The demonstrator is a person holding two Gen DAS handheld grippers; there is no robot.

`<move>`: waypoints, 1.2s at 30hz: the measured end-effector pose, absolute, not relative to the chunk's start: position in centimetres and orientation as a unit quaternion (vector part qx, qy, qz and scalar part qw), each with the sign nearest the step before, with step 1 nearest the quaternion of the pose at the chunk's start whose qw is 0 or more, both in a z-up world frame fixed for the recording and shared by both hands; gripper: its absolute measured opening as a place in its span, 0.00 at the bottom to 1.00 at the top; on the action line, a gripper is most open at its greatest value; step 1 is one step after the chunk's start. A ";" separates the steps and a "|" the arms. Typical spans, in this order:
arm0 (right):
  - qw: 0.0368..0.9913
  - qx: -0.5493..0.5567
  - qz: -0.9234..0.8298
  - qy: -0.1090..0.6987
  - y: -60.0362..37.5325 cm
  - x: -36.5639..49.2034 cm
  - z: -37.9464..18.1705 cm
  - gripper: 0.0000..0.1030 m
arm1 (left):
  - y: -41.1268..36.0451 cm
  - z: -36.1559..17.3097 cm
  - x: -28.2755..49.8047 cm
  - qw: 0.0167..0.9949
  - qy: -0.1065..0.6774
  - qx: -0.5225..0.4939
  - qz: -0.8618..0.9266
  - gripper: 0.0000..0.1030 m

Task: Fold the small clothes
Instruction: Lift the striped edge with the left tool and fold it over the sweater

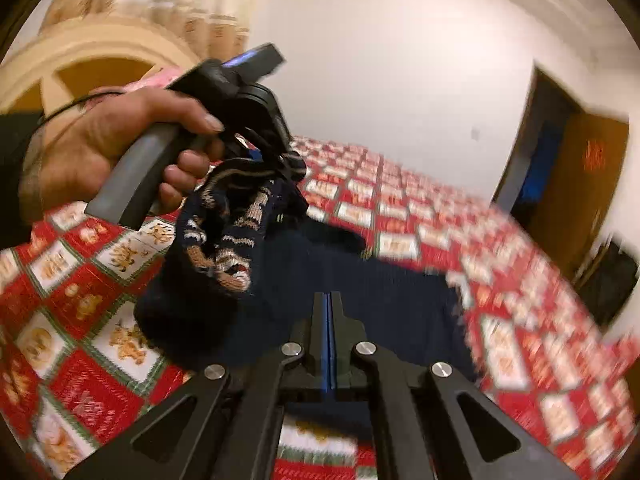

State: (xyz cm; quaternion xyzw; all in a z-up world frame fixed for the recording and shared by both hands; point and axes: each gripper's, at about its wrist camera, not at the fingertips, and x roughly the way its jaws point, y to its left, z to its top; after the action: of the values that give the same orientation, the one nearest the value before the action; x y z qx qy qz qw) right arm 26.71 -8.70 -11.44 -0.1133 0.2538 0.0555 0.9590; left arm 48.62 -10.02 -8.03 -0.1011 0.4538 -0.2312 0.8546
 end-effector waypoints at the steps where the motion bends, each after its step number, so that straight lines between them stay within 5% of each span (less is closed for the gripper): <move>1: 0.958 -0.092 0.065 0.263 -9.4 26.5 -11.7 0.16 | -10.1 -8.1 48.6 0.856 0.453 -0.095 -0.230 0.08; 2: 0.953 -0.065 0.086 0.282 -9.5 26.6 -12.3 0.57 | -9.9 -8.2 48.7 0.856 0.453 -0.097 -0.230 0.08; 4: 0.940 -0.023 0.126 0.316 -9.1 26.5 -13.4 0.82 | -9.4 -8.3 48.7 0.852 0.457 -0.110 -0.230 0.08; 9: 0.909 0.094 0.163 0.372 -9.9 28.5 -15.3 0.76 | -9.0 -8.7 48.2 0.848 0.456 -0.110 -0.246 0.08; 11: 0.902 0.092 0.167 0.386 -9.8 29.3 -15.8 0.63 | -9.6 -8.7 47.8 0.851 0.446 -0.104 -0.258 0.08; 19: 0.872 0.124 0.207 0.426 -8.6 33.4 -16.9 0.63 | -10.3 -9.6 48.4 0.840 0.459 -0.108 -0.266 0.08; 23: 0.850 0.225 0.246 0.409 -12.1 35.4 -16.5 0.65 | -8.3 -9.6 48.5 0.840 0.457 -0.123 -0.265 0.08; 36: 0.802 0.239 0.323 0.443 -10.6 37.2 -18.5 0.69 | -9.0 -11.7 50.2 0.822 0.476 -0.146 -0.276 0.09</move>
State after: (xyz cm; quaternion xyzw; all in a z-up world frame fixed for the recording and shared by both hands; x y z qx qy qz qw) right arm 37.23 -10.61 -18.50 0.2393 0.4428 0.3227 0.8016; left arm 50.18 -9.03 -11.67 -0.1460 0.4764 -0.2763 0.8218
